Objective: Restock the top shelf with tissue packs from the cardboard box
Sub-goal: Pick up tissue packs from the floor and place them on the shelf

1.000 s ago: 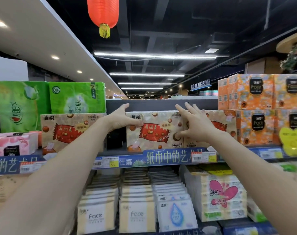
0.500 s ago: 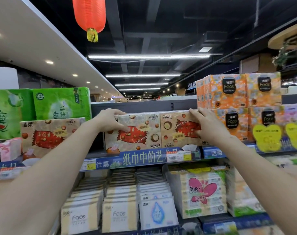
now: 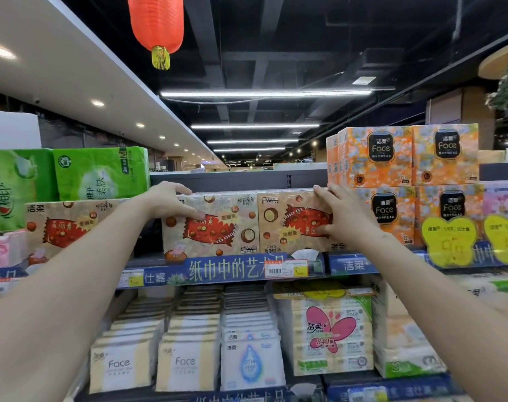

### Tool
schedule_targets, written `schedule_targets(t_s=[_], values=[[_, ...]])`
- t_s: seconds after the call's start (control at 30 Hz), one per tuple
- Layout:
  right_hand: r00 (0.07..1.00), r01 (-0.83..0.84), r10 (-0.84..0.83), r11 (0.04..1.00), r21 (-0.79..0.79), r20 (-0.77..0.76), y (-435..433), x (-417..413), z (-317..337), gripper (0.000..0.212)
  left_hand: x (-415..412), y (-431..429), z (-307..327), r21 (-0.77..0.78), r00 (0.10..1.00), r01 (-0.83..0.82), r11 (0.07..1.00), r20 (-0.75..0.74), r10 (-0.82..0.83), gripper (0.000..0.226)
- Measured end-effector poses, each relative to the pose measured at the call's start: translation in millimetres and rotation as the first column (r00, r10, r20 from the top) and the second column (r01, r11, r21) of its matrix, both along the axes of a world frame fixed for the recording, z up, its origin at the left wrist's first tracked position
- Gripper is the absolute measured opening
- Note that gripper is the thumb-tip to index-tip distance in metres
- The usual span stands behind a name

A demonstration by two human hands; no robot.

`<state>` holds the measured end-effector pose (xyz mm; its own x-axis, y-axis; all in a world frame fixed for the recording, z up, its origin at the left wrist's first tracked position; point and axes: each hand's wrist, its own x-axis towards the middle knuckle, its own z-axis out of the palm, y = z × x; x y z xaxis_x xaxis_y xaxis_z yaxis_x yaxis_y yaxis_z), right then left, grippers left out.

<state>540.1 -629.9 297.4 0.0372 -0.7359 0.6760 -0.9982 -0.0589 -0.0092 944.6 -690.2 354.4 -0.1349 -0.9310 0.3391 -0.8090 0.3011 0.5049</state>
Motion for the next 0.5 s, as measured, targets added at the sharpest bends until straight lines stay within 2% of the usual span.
schedule_targets(t_s=[0.07, 0.17, 0.23, 0.33, 0.4, 0.5], values=[[1.0, 0.002, -0.002, 1.0, -0.015, 0.0, -3.0, 1.8, 0.5, 0.103, -0.4, -1.8, -2.7, -0.02, 0.999, 0.0, 1.0, -0.044, -0.001, 0.138], [1.0, 0.005, -0.005, 1.0, -0.027, 0.015, -6.2, 2.7, 1.6, 0.103, -1.0, -2.5, -8.7, -0.052, 0.995, 0.009, 0.999, -0.099, -0.014, 0.12], [1.0, 0.011, -0.011, 1.0, -0.018, 0.006, -7.4, 3.0, 3.2, 0.103, -0.1, -2.6, -9.3, -0.056, 0.996, 0.013, 0.998, -0.084, -0.018, 0.12], [1.0, 0.0, 0.0, 1.0, 0.007, 0.003, -8.8, 2.7, 7.2, 0.103, -0.9, 3.5, -1.6, -0.037, 0.999, 0.002, 0.999, 0.045, -0.001, 0.124], [1.0, -0.007, 0.007, 1.0, -0.008, -0.028, -11.3, 1.9, 9.1, 0.099, -9.5, 11.4, 3.8, -0.118, 0.989, 0.006, 0.993, 0.147, 0.011, 0.119], [0.998, -0.053, 0.052, 0.998, -0.026, -0.036, -12.5, 4.8, 13.1, 0.097, -45.6, 28.5, 6.0, -0.213, 0.966, 0.102, 0.972, 0.254, -0.046, 0.116]])
